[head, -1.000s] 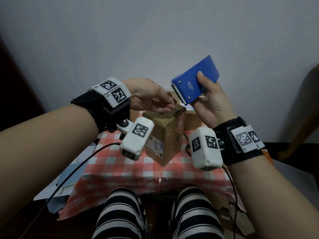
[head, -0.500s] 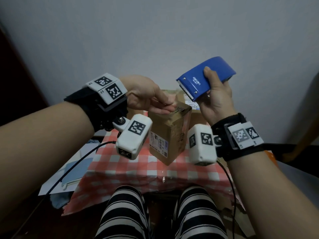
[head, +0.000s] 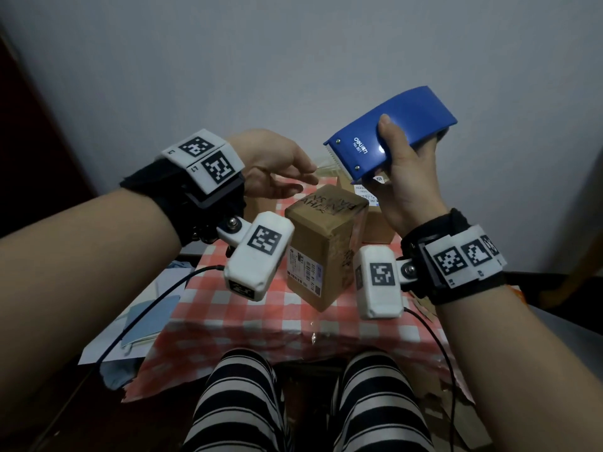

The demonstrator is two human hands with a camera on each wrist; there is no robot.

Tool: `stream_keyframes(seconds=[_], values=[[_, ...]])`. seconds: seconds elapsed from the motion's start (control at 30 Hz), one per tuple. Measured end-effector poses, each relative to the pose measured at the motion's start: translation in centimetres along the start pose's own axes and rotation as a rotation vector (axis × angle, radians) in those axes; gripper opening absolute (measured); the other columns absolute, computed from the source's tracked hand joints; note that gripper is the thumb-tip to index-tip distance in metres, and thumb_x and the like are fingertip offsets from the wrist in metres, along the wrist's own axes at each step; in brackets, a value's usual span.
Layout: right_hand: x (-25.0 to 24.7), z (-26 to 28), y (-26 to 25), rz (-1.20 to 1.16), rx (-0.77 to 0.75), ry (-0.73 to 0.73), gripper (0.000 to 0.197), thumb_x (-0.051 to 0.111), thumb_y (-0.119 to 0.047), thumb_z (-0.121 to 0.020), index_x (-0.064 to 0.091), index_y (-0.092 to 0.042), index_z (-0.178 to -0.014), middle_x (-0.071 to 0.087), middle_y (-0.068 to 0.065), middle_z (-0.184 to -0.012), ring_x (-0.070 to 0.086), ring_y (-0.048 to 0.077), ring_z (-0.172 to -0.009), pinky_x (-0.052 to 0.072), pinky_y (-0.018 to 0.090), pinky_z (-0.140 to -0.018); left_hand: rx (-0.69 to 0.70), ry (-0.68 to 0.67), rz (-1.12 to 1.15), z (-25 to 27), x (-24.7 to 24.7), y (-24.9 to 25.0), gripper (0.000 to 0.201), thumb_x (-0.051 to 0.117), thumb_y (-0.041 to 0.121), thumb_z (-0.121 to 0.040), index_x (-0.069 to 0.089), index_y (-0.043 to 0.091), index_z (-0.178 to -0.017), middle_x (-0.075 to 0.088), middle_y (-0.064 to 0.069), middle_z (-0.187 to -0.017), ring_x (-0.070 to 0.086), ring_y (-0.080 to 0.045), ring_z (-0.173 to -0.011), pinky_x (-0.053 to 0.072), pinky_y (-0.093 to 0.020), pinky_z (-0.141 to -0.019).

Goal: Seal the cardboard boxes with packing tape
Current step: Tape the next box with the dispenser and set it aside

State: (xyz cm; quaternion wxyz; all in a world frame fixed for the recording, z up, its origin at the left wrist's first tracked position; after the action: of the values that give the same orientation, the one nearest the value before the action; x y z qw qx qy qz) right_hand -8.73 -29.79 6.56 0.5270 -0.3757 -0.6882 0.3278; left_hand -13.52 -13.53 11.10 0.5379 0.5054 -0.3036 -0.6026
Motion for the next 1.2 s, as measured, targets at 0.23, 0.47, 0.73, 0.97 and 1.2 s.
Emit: stream_keyframes(seconds=[0.23, 0.47, 0.73, 0.97, 1.2], values=[[-1.3, -0.3, -0.6, -0.011, 0.045, 0.062, 0.050, 0.061, -0.026, -0.095, 0.034, -0.027, -0.137, 0.056, 0.009, -0.132, 0.063, 0.023, -0.101, 0.056, 0.035, -0.063, 0.074, -0.024, 0.003, -0.7, 1.2, -0.1, 0.012, 0.059, 0.004, -0.091, 0.056, 0.007, -0.080, 0.057, -0.008, -0.091, 0.057, -0.008, -0.059, 0.053, -0.026, -0.070], [-1.4, -0.5, 0.2, 0.136, 0.105, 0.044, 0.050, 0.062, -0.026, -0.094, 0.037, -0.030, -0.137, 0.060, 0.001, -0.127, 0.065, 0.020, -0.103, 0.058, 0.034, -0.065, -0.074, -0.021, -0.055, -0.4, 1.7, -1.2, 0.016, 0.055, 0.002, -0.093, 0.056, 0.004, -0.078, 0.060, -0.003, -0.049, 0.057, -0.007, -0.042, 0.048, -0.014, -0.048], [-1.0, -0.9, 1.6, 0.250, 0.045, -0.004, 0.057, 0.066, -0.027, -0.090, 0.035, -0.029, -0.138, 0.062, 0.002, -0.123, 0.066, 0.021, -0.109, 0.054, 0.054, -0.092, -0.107, 0.036, -0.099, -0.6, 1.3, -2.3, 0.010, 0.064, 0.002, -0.088, 0.062, 0.003, -0.079, 0.066, -0.006, -0.055, 0.063, -0.013, -0.055, 0.054, -0.017, -0.047], [-0.5, -1.1, 2.2, 0.290, 0.032, -0.060, 0.060, 0.068, -0.030, -0.087, 0.037, -0.026, -0.138, 0.063, 0.002, -0.120, 0.067, 0.021, -0.106, 0.056, 0.045, -0.083, -0.127, 0.009, -0.140, -0.4, 0.8, -2.6, 0.009, 0.061, 0.003, -0.090, 0.063, 0.002, -0.081, 0.065, -0.005, -0.056, 0.062, -0.012, -0.061, 0.054, -0.018, -0.061], [0.1, -1.1, 2.1, 0.271, 0.009, -0.108, 0.050, 0.065, -0.022, -0.092, 0.038, -0.025, -0.135, 0.062, -0.002, -0.118, 0.067, 0.019, -0.105, 0.059, 0.039, -0.079, -0.116, 0.004, -0.114, -0.3, 0.6, -3.0, 0.009, 0.064, 0.002, -0.088, 0.062, 0.001, -0.079, 0.066, -0.008, -0.070, 0.063, -0.014, -0.063, 0.055, -0.019, -0.059]])
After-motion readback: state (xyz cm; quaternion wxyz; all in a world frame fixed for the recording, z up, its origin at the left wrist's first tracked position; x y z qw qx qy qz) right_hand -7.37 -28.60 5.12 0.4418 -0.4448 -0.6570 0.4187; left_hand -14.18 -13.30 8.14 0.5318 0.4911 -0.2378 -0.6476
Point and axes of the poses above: each hand's wrist, its own z-axis away from the middle knuckle, its own x-axis out of the palm, y = z × x, the point moved 1 cm from there along -z, towards the middle knuckle
